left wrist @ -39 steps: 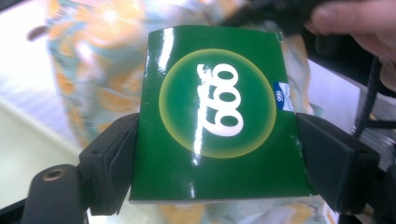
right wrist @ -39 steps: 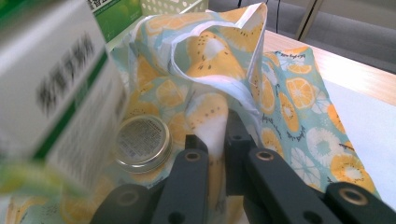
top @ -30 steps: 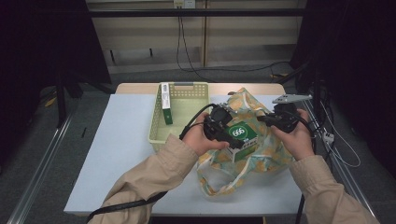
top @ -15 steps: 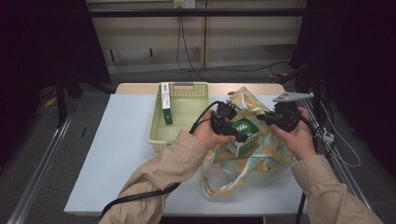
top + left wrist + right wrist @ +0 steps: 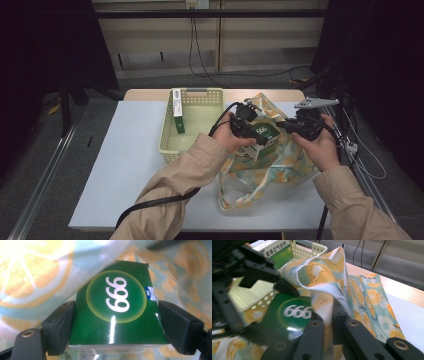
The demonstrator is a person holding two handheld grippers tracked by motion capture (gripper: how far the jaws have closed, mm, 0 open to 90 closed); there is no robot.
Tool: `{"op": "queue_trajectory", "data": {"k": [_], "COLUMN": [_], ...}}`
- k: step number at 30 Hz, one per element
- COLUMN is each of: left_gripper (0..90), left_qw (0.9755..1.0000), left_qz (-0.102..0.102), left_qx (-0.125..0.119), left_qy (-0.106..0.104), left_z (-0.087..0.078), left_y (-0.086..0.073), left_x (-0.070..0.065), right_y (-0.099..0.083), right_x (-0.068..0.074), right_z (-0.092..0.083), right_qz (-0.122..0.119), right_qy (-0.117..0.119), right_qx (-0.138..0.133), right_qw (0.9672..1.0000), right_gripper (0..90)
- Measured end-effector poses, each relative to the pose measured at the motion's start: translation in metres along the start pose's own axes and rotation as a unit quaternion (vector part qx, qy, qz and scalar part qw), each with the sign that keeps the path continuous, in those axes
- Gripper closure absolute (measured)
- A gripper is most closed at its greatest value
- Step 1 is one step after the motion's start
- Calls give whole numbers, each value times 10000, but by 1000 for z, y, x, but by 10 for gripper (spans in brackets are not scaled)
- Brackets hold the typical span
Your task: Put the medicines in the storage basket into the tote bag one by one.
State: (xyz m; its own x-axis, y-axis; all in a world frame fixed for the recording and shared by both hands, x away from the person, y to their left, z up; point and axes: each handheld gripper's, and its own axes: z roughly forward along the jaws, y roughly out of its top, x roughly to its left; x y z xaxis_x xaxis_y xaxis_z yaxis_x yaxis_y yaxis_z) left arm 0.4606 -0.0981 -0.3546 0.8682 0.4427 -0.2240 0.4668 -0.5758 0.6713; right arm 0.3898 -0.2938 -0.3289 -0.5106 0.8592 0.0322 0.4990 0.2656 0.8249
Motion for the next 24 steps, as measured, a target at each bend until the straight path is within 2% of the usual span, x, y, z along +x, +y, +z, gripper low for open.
{"op": "queue_trajectory", "data": {"k": [1, 2, 3, 5, 6, 8, 11, 14, 18, 21, 24], "left_gripper": [174, 174, 174, 173, 171, 160, 146, 133, 134, 131, 126], "left_qw": [10000, 10000, 9999, 9996, 9993, 9989, 9990, 9992, 9992, 9994, 9993], "left_qz": [-69, 39, -28, 33, 16, 1, -147, -95, -203, -119, -128], "left_qx": [-55, 11, -62, -141, -249, -299, -322, -316, -325, -311, -337], "left_qy": [32, 52, 101, 230, 290, 360, 260, 219, 80, 110, 123], "left_z": [3, 5, 9, 15, 18, 24, 25, 17, -1, -17, -34], "left_y": [3, 7, 10, 17, 20, 23, 20, 15, 4, -5, -13], "left_x": [1, 5, 7, 13, 17, 23, 25, 25, 26, 27, 27], "right_y": [0, 1, 1, 2, 3, 4, 3, 2, 1, 0, -1], "right_x": [-1, -2, -3, -4, -5, -6, -7, -7, -5, -1, 2], "right_z": [0, 0, 0, 1, 2, 4, 7, 8, 8, 10, 11], "right_qz": [-1, 2, 9, -7, 7, 8, 62, 73, 55, 6, 10], "right_qy": [-3, -11, -10, -40, -33, -57, -56, -34, -40, -49, -49], "right_qx": [2, 11, 21, 39, 45, 47, 43, 34, 60, 102, 106], "right_qw": [10000, 10000, 10000, 10000, 10000, 10000, 10000, 10000, 10000, 9999, 9999], "right_gripper": [886, 885, 885, 886, 886, 886, 886, 886, 885, 886, 886]}}
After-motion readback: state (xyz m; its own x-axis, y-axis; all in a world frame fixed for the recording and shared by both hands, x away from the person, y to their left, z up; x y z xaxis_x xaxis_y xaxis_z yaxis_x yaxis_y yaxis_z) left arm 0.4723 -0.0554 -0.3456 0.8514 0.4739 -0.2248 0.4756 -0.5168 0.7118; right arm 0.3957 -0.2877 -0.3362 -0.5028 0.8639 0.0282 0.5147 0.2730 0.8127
